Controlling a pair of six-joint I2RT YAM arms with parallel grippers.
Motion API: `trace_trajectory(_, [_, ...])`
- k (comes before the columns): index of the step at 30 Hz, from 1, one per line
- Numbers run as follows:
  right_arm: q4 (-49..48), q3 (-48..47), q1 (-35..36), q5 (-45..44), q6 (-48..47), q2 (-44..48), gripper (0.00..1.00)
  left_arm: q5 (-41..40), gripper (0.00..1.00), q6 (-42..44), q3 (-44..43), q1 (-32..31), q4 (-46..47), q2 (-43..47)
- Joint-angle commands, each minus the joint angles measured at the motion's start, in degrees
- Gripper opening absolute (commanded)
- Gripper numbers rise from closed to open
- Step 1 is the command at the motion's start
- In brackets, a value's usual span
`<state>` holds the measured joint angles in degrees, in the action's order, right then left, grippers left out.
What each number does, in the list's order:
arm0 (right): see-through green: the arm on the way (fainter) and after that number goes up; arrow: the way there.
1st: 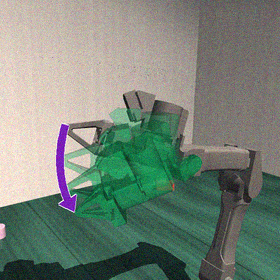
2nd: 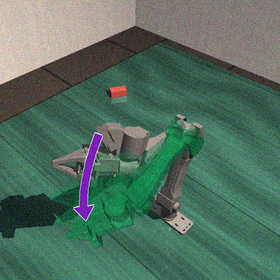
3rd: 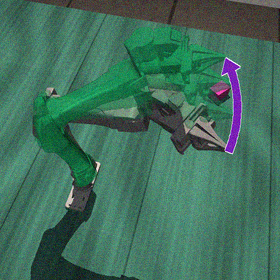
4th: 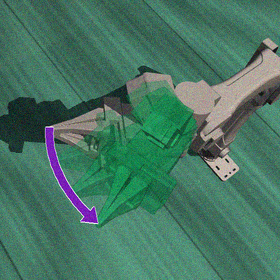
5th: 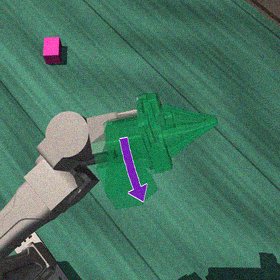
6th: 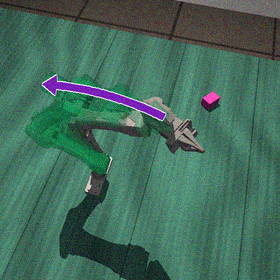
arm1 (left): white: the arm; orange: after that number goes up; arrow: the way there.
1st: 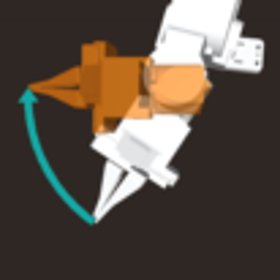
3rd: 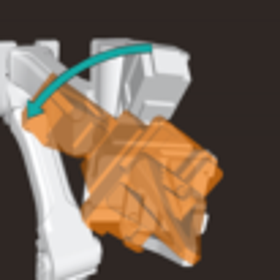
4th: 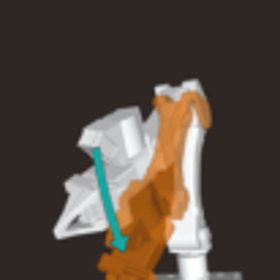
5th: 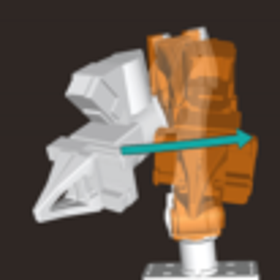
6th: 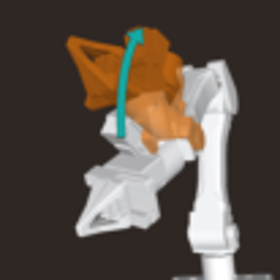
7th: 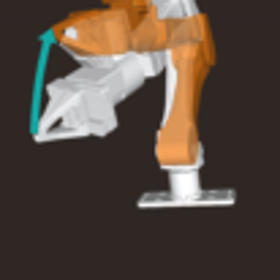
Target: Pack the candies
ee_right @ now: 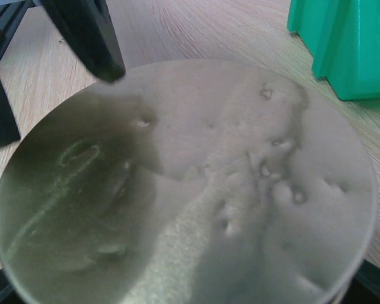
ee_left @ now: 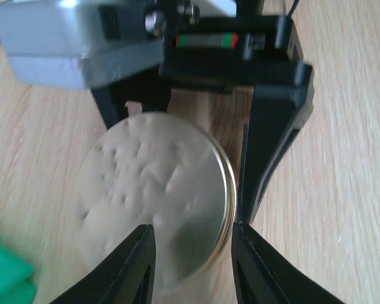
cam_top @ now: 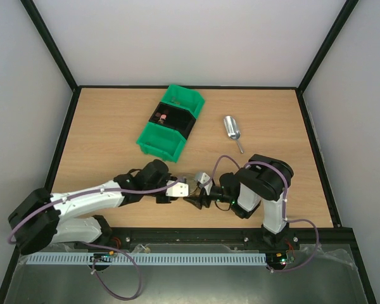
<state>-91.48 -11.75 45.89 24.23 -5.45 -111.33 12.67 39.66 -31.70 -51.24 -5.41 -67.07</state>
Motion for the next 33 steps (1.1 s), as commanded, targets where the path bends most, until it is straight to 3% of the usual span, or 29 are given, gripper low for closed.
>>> trace_trajectory(1, [-0.2,-0.1,0.5,1.1,0.5,-1.3,0.29,1.6,0.36,-6.5,-2.9,-2.7,5.2,-5.3])
trace_trajectory(7, [-0.3,0.5,0.5,1.3,0.1,-0.7,0.29,-0.5,0.35,-5.0,-3.5,-3.1,6.8,-8.9])
trace_trajectory(13, [-0.9,1.2,0.5,2.7,-1.2,-0.9,0.29,-4.6,0.23,-1.2,-1.1,-1.4,4.1,-7.4])
trace_trajectory(17, [-1.5,1.7,0.4,3.7,-2.1,-1.1,0.28,-5.8,0.21,2.9,2.3,1.2,1.4,-4.3])
trace_trajectory(27, [-2.0,1.7,0.5,3.3,-1.4,-1.4,0.28,-6.5,0.22,9.2,5.8,8.4,-4.6,0.6])
trace_trajectory(33, [-1.9,1.3,0.4,2.6,-0.7,-1.8,0.29,1.1,0.33,2.0,1.2,4.0,-7.2,6.5])
